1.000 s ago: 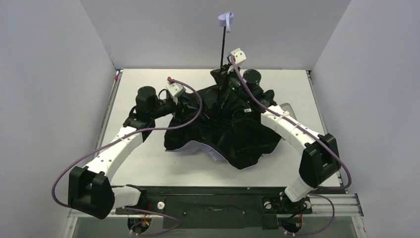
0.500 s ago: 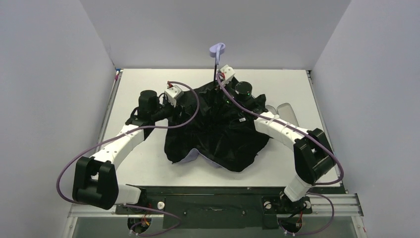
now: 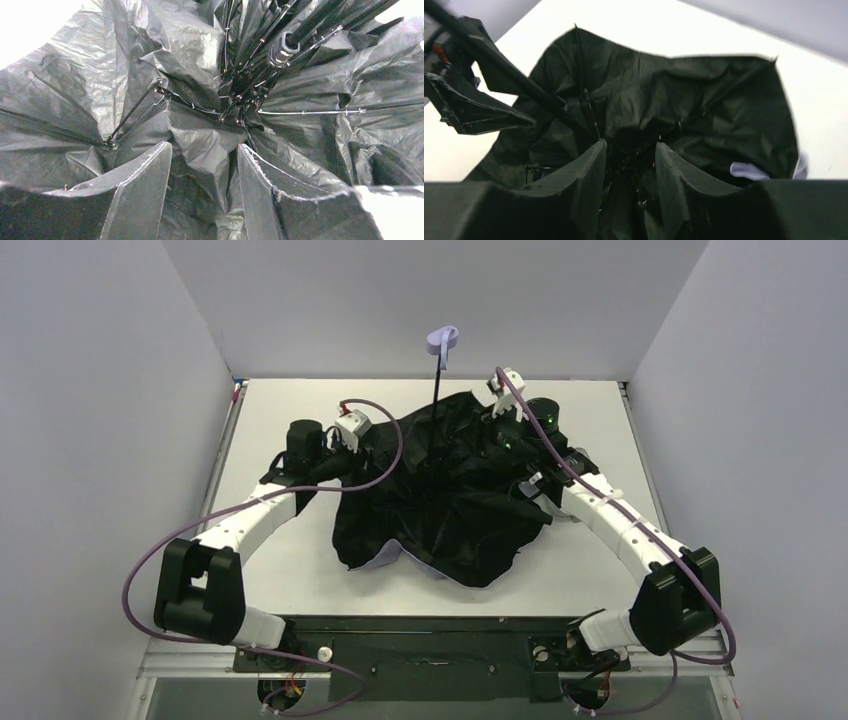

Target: Open the umbrella

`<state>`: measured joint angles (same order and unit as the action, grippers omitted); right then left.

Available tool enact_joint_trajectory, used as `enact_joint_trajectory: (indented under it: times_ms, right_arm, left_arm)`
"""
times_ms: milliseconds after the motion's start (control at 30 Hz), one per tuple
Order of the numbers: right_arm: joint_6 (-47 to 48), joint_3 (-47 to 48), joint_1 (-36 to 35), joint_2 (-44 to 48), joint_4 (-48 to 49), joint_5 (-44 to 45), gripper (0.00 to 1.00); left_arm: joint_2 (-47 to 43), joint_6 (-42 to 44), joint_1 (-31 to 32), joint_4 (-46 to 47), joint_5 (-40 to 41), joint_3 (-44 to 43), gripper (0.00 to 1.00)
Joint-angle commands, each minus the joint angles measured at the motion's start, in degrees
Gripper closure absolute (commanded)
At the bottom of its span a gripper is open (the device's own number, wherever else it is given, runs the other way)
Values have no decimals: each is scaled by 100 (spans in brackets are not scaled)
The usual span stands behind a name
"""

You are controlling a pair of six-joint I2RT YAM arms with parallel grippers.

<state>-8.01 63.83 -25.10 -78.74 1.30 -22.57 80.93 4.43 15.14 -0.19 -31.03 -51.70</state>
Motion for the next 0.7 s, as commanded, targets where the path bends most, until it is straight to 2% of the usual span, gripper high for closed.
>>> enact_joint_trajectory:
  times_ms: [0, 133, 367, 467, 667]
  right_arm:
    - [-678, 170, 149, -334, -655, -1, 67]
    - [-1249, 469, 202, -925, -725, -175, 72]
    - [-1955, 493, 177, -1479, -469, -470, 74]
    - [-1823, 541, 83, -1676, -564, -569, 75]
    - [-927, 625, -21, -2007, -1325, -458, 74]
  left_arm:
    - [329, -695, 17, 339, -185, -613, 52]
    - [933, -1303, 106, 209, -374, -1143, 54]
    - [1632, -2434, 280, 300, -325, -1755, 53]
    - [1868, -2735, 382, 414, -266, -1835, 53]
    - [2260, -3215, 398, 304, 173, -1848, 52]
